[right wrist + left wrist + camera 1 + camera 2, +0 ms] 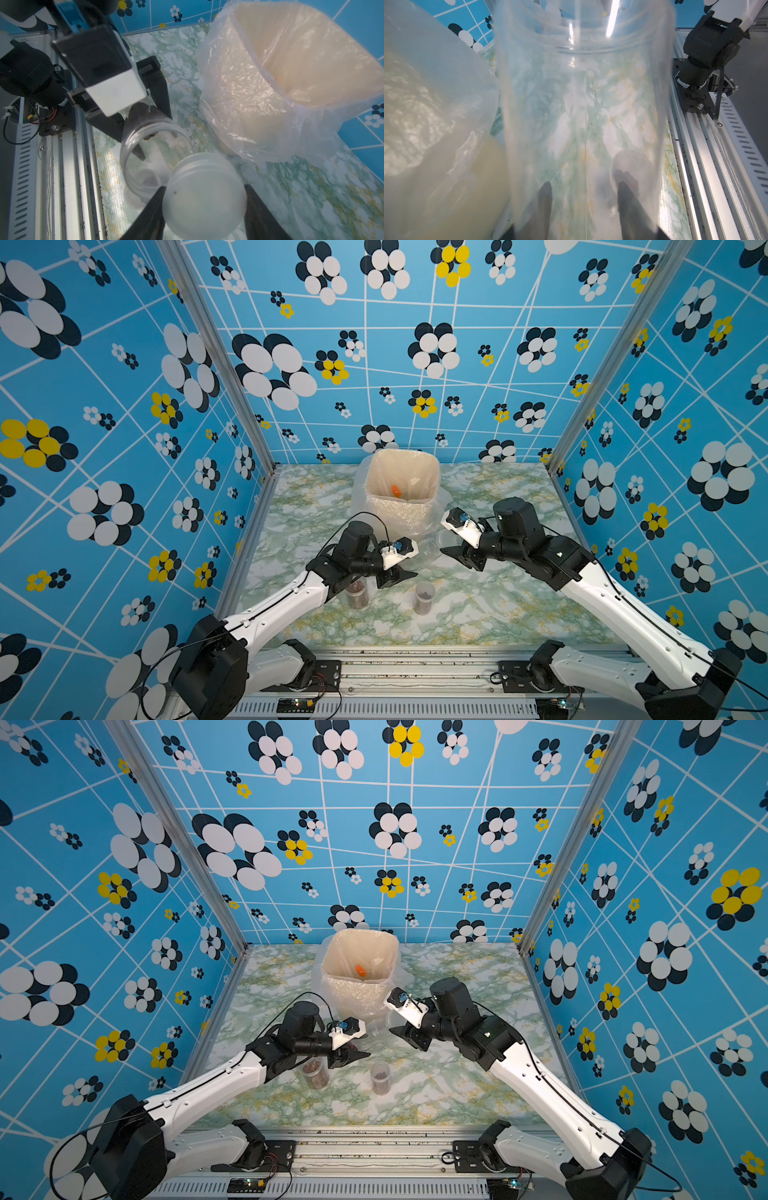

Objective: Empty the moldy dried flower tea in the jars
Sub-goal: Unscrew the lid from the jar, then place the lid at the center of the board.

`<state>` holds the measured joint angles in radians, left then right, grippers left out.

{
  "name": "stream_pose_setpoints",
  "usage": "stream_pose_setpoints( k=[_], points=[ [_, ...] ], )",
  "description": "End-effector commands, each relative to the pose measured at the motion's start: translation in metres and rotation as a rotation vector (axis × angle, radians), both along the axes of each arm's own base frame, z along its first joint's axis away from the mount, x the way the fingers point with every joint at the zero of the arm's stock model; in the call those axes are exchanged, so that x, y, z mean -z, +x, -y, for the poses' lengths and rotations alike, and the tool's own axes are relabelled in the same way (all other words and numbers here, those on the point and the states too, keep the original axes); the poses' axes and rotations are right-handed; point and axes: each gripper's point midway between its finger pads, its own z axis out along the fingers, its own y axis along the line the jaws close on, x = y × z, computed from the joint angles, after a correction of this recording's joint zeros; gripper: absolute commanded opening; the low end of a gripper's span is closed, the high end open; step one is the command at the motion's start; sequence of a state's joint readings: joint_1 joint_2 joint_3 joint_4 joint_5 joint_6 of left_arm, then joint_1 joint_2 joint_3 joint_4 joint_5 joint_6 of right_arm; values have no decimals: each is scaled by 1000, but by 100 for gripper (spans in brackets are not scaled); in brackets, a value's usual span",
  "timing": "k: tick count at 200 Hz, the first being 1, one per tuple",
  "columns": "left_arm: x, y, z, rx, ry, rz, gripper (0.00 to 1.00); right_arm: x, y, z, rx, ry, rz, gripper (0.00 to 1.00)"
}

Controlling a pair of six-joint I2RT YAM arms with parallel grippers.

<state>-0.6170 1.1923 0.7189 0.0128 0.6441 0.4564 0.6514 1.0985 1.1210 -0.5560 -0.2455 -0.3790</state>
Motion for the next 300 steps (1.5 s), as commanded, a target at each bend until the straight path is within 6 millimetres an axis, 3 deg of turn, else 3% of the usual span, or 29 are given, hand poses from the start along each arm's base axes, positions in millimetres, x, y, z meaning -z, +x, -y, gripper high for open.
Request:
stream_pose_setpoints(
  k=[1,41,113,171,224,300],
  points=[
    [-10,4,-3,-29,-29,50,15,2,14,14,171,35,-31,16],
    [-19,7,-8,-69,-46,69,15,25,28,32,375,22,-124,19],
    [-79,-2,-22,-130,-117,108,14,77,62,64,755,57,-305,22],
    [-117,4,-43,-263,-74,111,13,109,83,83,922,100,-385,22],
    [-116,7,-54,-314,-17,127,12,139,102,95,1001,37,-440,25],
    [-104,31,-70,-461,20,154,12,205,117,102,1068,-57,-591,31]
  ],
)
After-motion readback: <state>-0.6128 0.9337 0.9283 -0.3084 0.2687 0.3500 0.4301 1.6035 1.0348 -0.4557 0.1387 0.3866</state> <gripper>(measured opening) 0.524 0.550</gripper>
